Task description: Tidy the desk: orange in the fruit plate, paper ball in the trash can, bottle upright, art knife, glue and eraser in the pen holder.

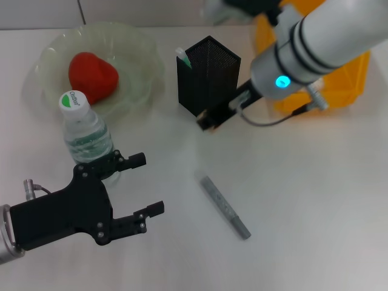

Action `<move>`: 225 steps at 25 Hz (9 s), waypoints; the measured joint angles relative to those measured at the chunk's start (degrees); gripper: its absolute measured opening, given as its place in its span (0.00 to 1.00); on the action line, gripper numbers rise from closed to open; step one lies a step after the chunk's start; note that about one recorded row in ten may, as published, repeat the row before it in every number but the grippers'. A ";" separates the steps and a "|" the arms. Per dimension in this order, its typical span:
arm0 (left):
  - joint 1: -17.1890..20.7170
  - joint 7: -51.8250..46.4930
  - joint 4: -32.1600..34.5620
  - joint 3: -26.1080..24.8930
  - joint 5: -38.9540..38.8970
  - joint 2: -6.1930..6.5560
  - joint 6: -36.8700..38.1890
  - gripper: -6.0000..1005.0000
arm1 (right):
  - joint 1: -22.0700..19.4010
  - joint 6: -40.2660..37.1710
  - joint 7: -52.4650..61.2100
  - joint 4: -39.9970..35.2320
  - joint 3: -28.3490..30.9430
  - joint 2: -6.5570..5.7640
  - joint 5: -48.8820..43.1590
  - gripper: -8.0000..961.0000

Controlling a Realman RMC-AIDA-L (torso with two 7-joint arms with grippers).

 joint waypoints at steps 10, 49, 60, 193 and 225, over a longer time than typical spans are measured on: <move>-0.11 0.00 -0.08 0.01 -0.05 0.00 -0.06 0.78 | -0.42 2.91 -6.73 -7.27 12.81 0.02 -0.99 0.28; 1.19 0.00 0.04 -0.52 -0.05 0.27 0.73 0.78 | 2.92 -26.66 -3.34 -12.45 11.90 0.21 -3.25 0.57; 1.90 0.00 -0.05 -0.71 0.03 0.26 -0.18 0.78 | 6.88 -20.13 0.88 -2.08 -3.08 0.54 -4.88 0.72; 0.52 1.94 -2.94 -0.70 -0.76 0.17 -0.29 0.78 | -31.83 -22.32 -107.74 34.68 26.61 -3.40 65.32 0.71; -1.11 -1.72 -3.71 0.03 5.31 0.37 -0.86 0.78 | -32.26 -25.46 -114.18 36.50 31.96 -0.84 48.89 0.86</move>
